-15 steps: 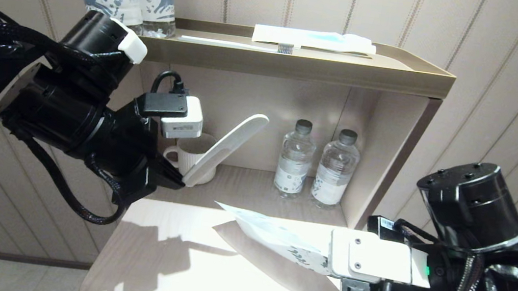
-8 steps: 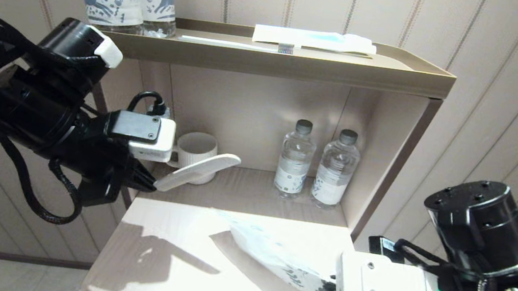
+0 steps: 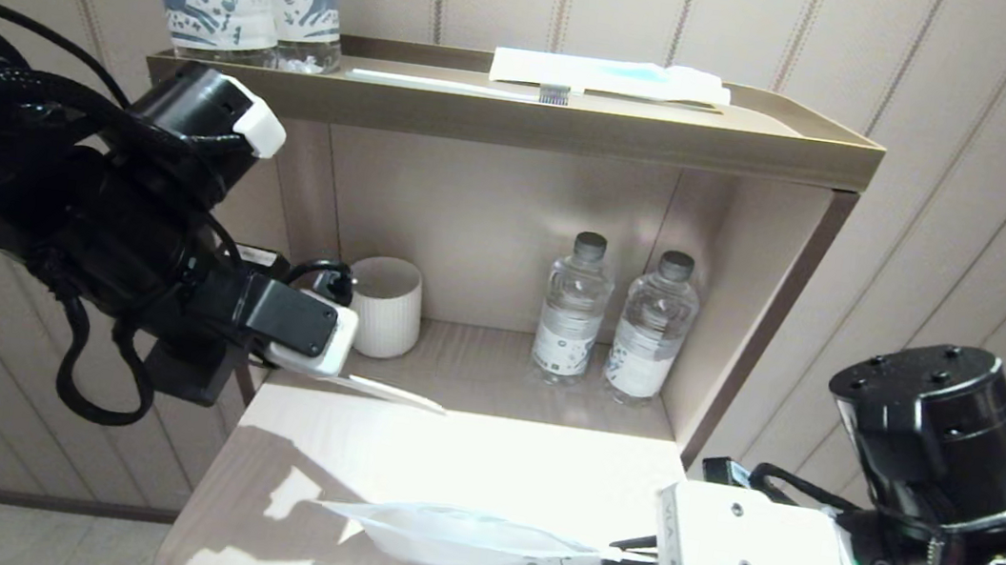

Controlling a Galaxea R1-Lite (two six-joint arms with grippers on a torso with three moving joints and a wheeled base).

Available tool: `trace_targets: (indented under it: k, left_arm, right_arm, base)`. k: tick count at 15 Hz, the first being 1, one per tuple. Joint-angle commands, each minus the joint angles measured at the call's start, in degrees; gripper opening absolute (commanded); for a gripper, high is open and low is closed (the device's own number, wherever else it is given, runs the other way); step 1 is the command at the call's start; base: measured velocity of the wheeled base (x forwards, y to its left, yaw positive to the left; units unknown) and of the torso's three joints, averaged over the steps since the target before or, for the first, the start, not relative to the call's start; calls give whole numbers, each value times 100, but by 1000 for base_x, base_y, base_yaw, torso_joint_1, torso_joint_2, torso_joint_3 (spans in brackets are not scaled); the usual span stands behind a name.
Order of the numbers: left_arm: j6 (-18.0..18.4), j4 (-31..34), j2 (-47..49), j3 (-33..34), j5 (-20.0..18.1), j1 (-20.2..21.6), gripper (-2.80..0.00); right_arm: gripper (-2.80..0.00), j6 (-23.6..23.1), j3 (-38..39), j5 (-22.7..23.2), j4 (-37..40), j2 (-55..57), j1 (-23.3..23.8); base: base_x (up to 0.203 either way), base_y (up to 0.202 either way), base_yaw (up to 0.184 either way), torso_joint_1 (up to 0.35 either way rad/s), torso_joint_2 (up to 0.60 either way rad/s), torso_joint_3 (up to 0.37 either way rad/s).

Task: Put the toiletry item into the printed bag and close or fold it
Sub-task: Place the comb into the storage bag

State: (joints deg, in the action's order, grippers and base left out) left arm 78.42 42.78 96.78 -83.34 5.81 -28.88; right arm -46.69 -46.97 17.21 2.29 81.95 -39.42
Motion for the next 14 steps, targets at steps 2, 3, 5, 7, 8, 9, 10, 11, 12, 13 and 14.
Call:
trace_targets:
  k: [2,3,5,7,8,9,10,11,12,13,14]
  left_arm:
    - [167,35,266,-69,329,-281,-280]
    - [176,37,347,-99,561,-399,-280]
    - [168,45,538,-291,852,-574,-280]
    - [164,81,655,-485,921,-676,-280]
    - [164,168,683,-612,944,-738,-280]
    - [163,280,691,-725,1068,-793,-280]
    - [152,391,699,-896,1227,-832,-280]
    - [143,481,736,-1059,1302,-854,-280]
    - [140,543,759,-1232,1327,-861,-280]
    - [148,584,775,-1405,1380,-869,-280]
    - [149,644,822,-1507,1551,-890,-280]
  right_arm:
    - [-280,-33,56,141,-26,33,31]
    - [-280,-33,82,168,-52,32,48]
    - [-280,-33,238,202,-386,50,70]
    - [-280,-43,398,233,-890,187,183]
    - [-280,-49,411,241,-1080,281,259]
    - [-280,-61,408,247,-1229,333,339]
    - [-280,-82,409,243,-1365,380,426]
    - [-280,-93,416,239,-1474,428,490]
    - [-280,-102,417,237,-1580,470,560]
    - [-280,-96,409,239,-1705,505,625]
    - [-280,-102,414,239,-1859,531,661]
  base:
    - [0,0,0,0,0,0]
    - [0,0,0,0,0,0]
    - [0,0,0,0,0,0]
    - [0,0,0,0,0,0]
    - [0,0,0,0,0,0]
    - [0,0,0,0,0,0]
    - [0,0,0,0,0,0]
    - [0,0,0,0,0,0]
    - [0,0,0,0,0,0]
    - [0,0,0,0,0,0]
    - [0,0,0,0,0,0]
